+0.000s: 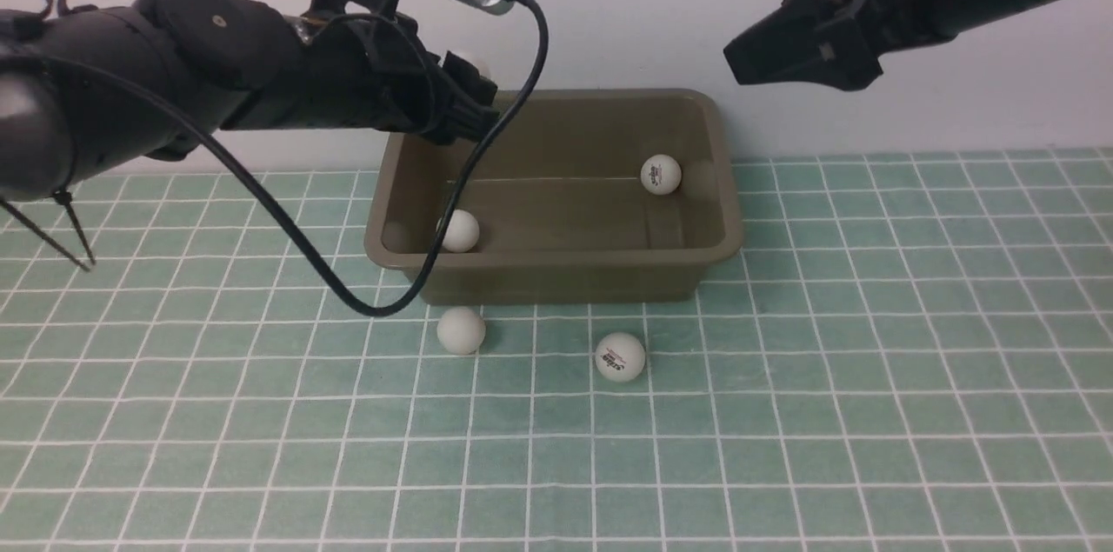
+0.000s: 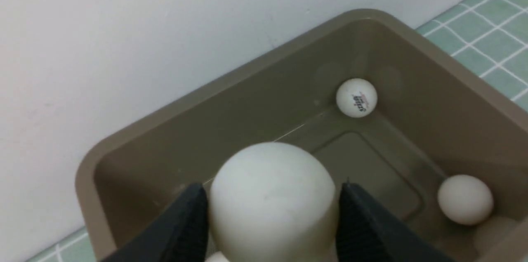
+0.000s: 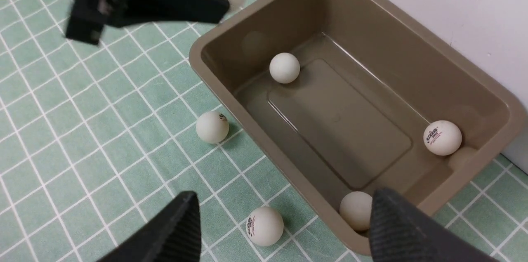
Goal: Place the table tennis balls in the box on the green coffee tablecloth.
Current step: 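Drop the ball into the bin, then reach for and grasp a ping pong ball on the table beside the basket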
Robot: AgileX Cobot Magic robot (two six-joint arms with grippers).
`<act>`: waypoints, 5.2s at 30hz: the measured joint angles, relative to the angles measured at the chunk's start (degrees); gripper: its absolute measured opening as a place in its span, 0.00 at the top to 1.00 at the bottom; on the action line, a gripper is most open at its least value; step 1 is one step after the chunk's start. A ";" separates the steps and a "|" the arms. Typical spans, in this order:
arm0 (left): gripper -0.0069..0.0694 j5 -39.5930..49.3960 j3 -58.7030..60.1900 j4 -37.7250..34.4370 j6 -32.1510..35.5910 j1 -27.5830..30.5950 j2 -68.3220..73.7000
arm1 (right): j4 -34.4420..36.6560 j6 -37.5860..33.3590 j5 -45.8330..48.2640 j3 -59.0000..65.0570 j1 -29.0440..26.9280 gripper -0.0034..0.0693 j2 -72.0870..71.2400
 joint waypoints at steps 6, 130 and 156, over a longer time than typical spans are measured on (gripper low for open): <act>0.43 0.50 -4.56 -0.06 -0.06 0.00 7.59 | 0.00 0.00 -0.07 0.00 0.00 0.27 0.00; 0.28 -18.07 26.34 -11.05 -8.26 -7.95 3.15 | 1.25 -0.10 -6.14 0.00 0.00 0.27 0.00; 0.46 -11.09 20.25 -11.12 -7.46 -7.99 8.93 | 1.25 -2.25 -6.41 0.00 0.00 0.27 0.00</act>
